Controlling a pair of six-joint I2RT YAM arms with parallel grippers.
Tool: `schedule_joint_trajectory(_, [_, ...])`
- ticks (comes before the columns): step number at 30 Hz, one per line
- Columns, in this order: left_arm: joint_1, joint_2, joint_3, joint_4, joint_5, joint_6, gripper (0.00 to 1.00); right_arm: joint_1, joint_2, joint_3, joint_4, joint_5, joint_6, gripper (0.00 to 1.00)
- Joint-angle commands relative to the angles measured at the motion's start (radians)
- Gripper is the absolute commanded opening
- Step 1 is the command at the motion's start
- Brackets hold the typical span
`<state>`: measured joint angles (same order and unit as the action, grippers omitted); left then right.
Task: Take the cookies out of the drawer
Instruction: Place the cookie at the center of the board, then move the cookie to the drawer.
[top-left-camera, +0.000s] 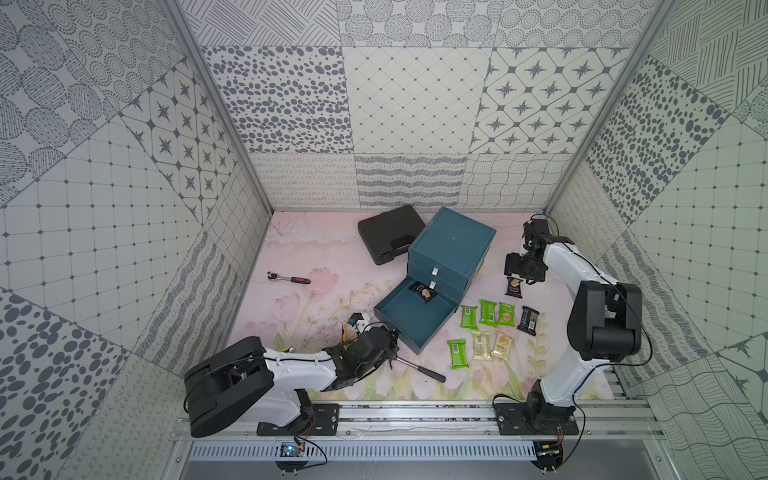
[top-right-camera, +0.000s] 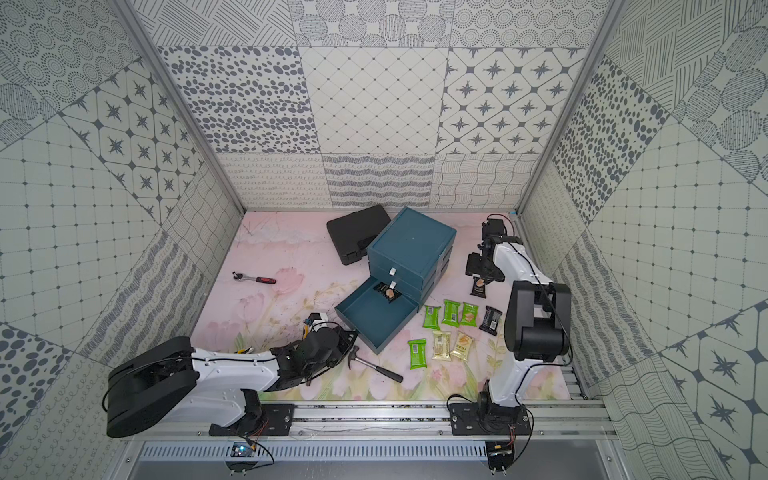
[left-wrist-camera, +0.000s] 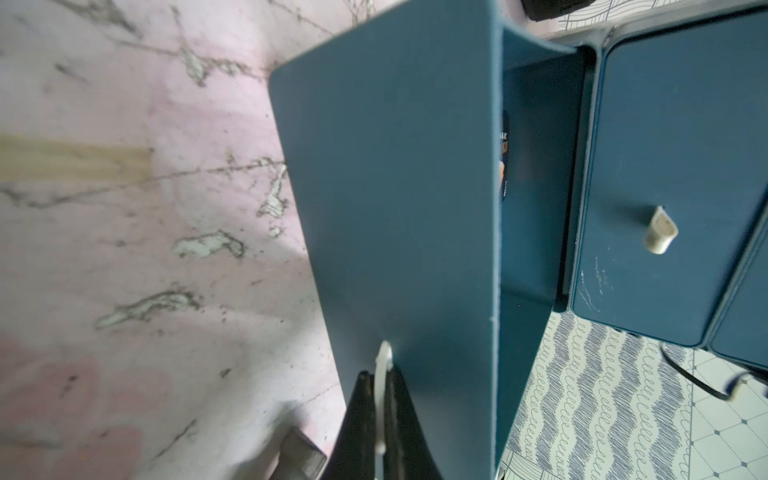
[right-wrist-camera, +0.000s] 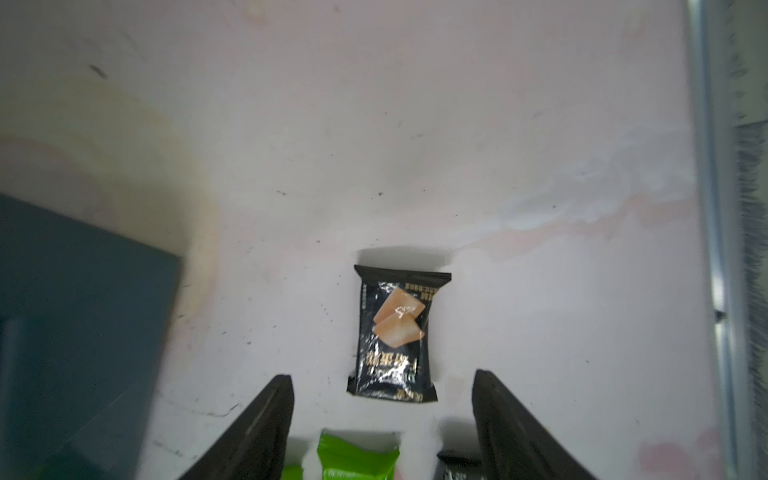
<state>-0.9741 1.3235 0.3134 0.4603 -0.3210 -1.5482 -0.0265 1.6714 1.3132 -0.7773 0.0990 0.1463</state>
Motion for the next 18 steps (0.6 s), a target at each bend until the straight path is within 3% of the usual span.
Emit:
schedule_joint_trajectory(1, [-0.003,-0.021,-0.012,-0.067,-0.029,-0.001,0.00,0.083,-0.185,-0.016,-0.004,0.072,-0.048,0.73])
schedule_joint_trajectory(7, [-0.002,-0.032,-0.016,-0.071,-0.034,0.000,0.00,0.368,-0.445,-0.071,0.070,0.176,-0.128,0.68])
schedule_joint_trajectory(10, [-0.002,-0.034,-0.014,-0.070,-0.036,0.000,0.00,0.576,-0.520,-0.136,0.172,0.198,-0.202,0.66])
schedule_joint_trajectory(14, [-0.003,-0.038,-0.017,-0.071,-0.039,0.002,0.00,0.820,-0.466,-0.142,0.214,0.214,-0.242,0.65])
schedule_joint_trajectory(18, [-0.003,-0.043,-0.016,-0.072,-0.046,0.004,0.00,0.967,-0.315,-0.120,0.219,0.248,-0.252,0.63])
